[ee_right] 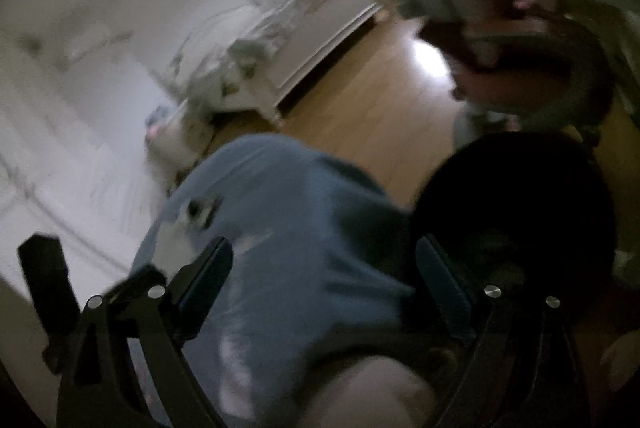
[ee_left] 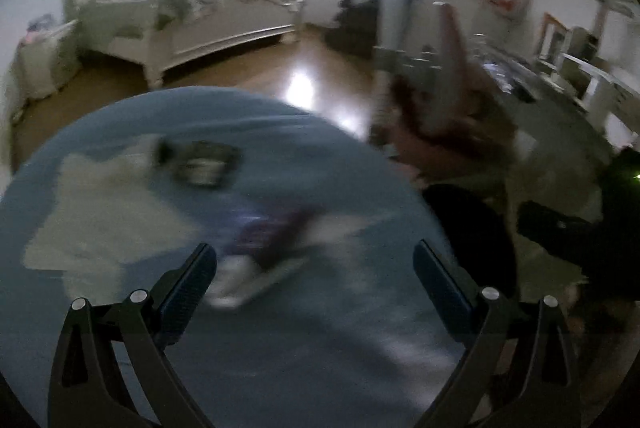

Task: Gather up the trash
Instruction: 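Grasp the clear lidded cup with the left tool while the right tool grasps the black card package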

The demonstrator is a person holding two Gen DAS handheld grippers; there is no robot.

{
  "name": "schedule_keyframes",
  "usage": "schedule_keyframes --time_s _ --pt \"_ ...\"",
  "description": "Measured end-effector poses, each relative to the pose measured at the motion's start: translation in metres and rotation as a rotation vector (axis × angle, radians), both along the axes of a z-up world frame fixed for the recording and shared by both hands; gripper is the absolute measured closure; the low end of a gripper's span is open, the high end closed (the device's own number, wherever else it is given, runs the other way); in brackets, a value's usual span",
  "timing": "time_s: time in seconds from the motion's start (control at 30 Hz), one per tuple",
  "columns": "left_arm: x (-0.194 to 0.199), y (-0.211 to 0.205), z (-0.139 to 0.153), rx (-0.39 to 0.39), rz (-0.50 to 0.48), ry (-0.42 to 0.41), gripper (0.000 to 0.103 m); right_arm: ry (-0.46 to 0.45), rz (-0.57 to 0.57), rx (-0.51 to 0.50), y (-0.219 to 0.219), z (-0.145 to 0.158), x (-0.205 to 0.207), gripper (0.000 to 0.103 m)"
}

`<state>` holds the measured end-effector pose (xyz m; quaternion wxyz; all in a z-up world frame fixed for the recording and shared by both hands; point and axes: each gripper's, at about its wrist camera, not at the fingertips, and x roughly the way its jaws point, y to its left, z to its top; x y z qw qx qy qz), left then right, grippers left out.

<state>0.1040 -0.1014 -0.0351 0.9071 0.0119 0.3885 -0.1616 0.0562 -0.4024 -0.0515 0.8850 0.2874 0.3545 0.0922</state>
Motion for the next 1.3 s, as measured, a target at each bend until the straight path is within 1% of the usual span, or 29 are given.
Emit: schedule_keyframes --time_s 0.07,0.13,0.23,0.3,0.37,0.43,0.5,0.57,0.63,0.67,0.73,0.77,0.83,0.87,0.9,0.93,0.97,1.0,1.03,1.1,1.13,1.23,1.3 --pt "0.01 0.026 0.004 0.025 0.071 -0.017 0.005 -0.006 0.068 -0.015 0.03 0.009 0.011 0.012" --pt "0.024 0.054 0.007 0.03 0.138 -0.033 0.005 -0.017 0.115 -0.043 0.059 0.018 0.021 0.012" --pt "0.052 0.086 0.007 0.015 0.189 -0.015 0.006 -0.025 0.18 -0.079 0.097 0.03 0.039 0.012" --pt "0.073 0.098 0.006 0.027 0.214 -0.016 0.006 -0.027 0.224 -0.083 0.123 0.036 0.056 0.015" --pt "0.09 0.098 0.004 0.038 0.209 -0.014 0.006 -0.019 0.249 -0.095 0.143 0.038 0.071 0.018" --pt "0.108 0.096 0.0 0.07 0.198 -0.011 0.006 -0.009 0.273 -0.113 0.162 0.038 0.089 0.022" --pt "0.128 0.093 -0.007 0.095 0.194 -0.001 0.006 0.001 0.287 -0.122 0.177 0.036 0.103 0.022" --pt "0.141 0.091 -0.014 0.101 0.191 0.02 0.006 0.007 0.303 -0.125 0.188 0.036 0.115 0.022" --pt "0.155 0.089 -0.024 0.127 0.187 0.036 0.007 0.019 0.309 -0.137 0.199 0.035 0.13 0.022" --pt "0.158 0.089 -0.027 0.14 0.186 0.038 0.009 0.027 0.315 -0.142 0.203 0.034 0.138 0.022" --pt "0.165 0.09 -0.034 0.156 0.183 0.057 0.019 0.04 0.321 -0.149 0.208 0.03 0.148 0.022" --pt "0.168 0.091 -0.038 0.158 0.183 0.069 0.022 0.05 0.327 -0.157 0.212 0.028 0.155 0.022" --pt "0.17 0.096 -0.042 0.124 0.173 0.071 0.022 0.065 0.335 -0.172 0.215 0.023 0.164 0.022" --pt "0.17 0.097 -0.042 0.121 0.172 0.065 0.023 0.076 0.337 -0.181 0.22 0.021 0.17 0.022" --pt "0.17 0.098 -0.042 0.12 0.17 0.061 0.026 0.083 0.341 -0.185 0.223 0.019 0.174 0.022" --pt "0.169 0.101 -0.041 0.108 0.173 0.056 0.04 0.091 0.345 -0.187 0.226 0.017 0.179 0.022" --pt "0.167 0.104 -0.041 0.098 0.175 0.05 0.048 0.096 0.347 -0.191 0.231 0.015 0.183 0.022" --pt "0.166 0.107 -0.039 0.088 0.182 0.046 0.061 0.103 0.349 -0.2 0.235 0.014 0.188 0.022" --pt "0.165 0.113 -0.038 0.075 0.19 0.046 0.069 0.112 0.352 -0.21 0.24 0.013 0.193 0.022" --pt "0.165 0.121 -0.037 0.046 0.201 0.057 0.074 0.127 0.353 -0.229 0.25 0.009 0.2 0.022" --pt "0.161 0.128 -0.036 0.031 0.208 0.064 0.075 0.14 0.354 -0.24 0.254 0.006 0.204 0.022" --pt "0.152 0.139 -0.035 -0.003 0.2 0.083 0.075 0.185 0.354 -0.273 0.269 -0.003 0.22 0.022" --pt "0.145 0.144 -0.032 0.002 0.192 0.078 0.073 0.2 0.354 -0.295 0.278 -0.007 0.226 0.022"
